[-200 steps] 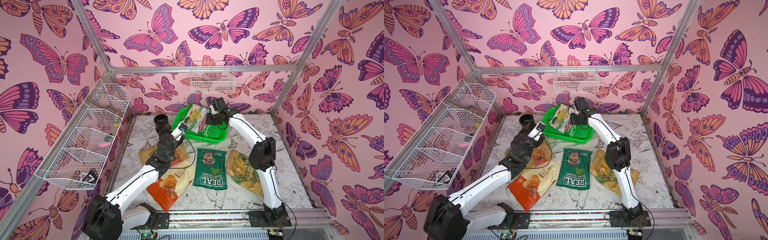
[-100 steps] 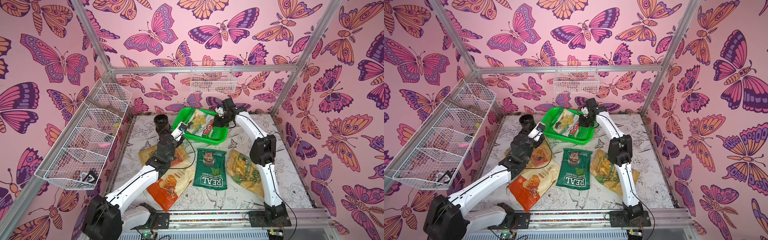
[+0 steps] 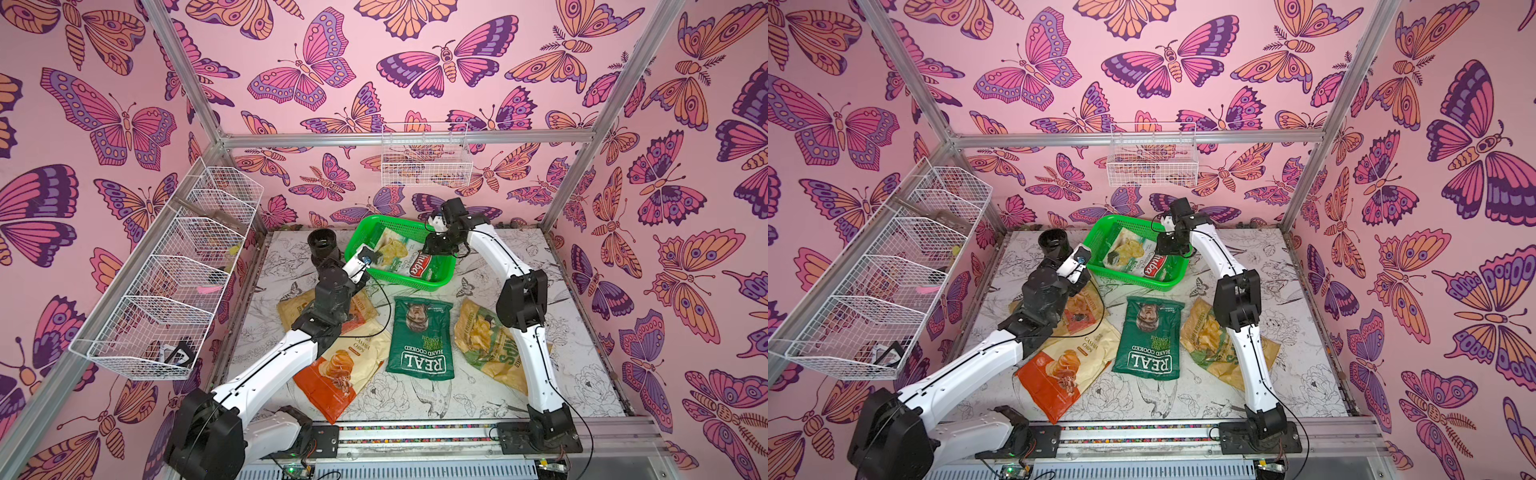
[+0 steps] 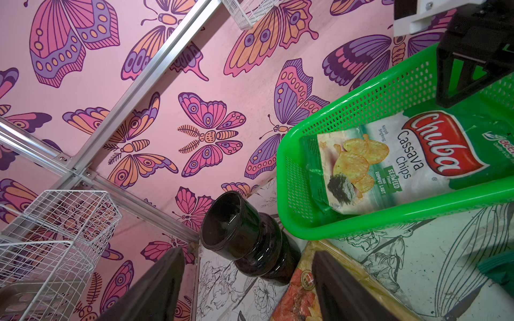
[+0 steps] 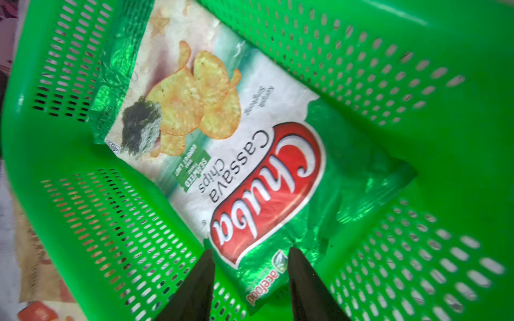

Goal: Put the potato chips into the basket
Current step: Place the potato chip in the basket.

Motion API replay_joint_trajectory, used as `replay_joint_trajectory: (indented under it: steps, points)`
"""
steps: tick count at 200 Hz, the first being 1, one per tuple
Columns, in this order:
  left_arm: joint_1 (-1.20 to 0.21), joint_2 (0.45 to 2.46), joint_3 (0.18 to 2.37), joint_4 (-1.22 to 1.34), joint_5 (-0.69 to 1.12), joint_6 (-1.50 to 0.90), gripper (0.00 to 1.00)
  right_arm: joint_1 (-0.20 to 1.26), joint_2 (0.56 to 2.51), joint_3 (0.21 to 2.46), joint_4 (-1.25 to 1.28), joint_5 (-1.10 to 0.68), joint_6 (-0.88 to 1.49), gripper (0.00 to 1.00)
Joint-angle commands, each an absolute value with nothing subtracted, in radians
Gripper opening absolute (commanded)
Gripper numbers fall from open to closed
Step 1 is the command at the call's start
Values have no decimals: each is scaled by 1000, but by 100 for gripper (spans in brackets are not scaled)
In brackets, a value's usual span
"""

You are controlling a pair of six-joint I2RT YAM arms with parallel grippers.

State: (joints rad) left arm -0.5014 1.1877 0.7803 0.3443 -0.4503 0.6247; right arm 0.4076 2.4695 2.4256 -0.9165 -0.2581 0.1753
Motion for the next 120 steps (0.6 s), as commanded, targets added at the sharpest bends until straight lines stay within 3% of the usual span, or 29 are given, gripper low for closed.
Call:
replay_joint_trajectory:
  steps: [1,30,90,120]
  points:
    - [-497,1193,772,368,-468,636,79,411,2475,2456,-893,-118,173,52]
    - [-497,1205,775,368,-469,631,79,435,2444,2452,-890,-23,169,54]
    - [-507,1262,807,308,-445,585,80,474,2412,2393,-907,-25,191,55]
    - [-532,1324,835,239,-403,543,80,473,2290,2267,-890,31,258,56]
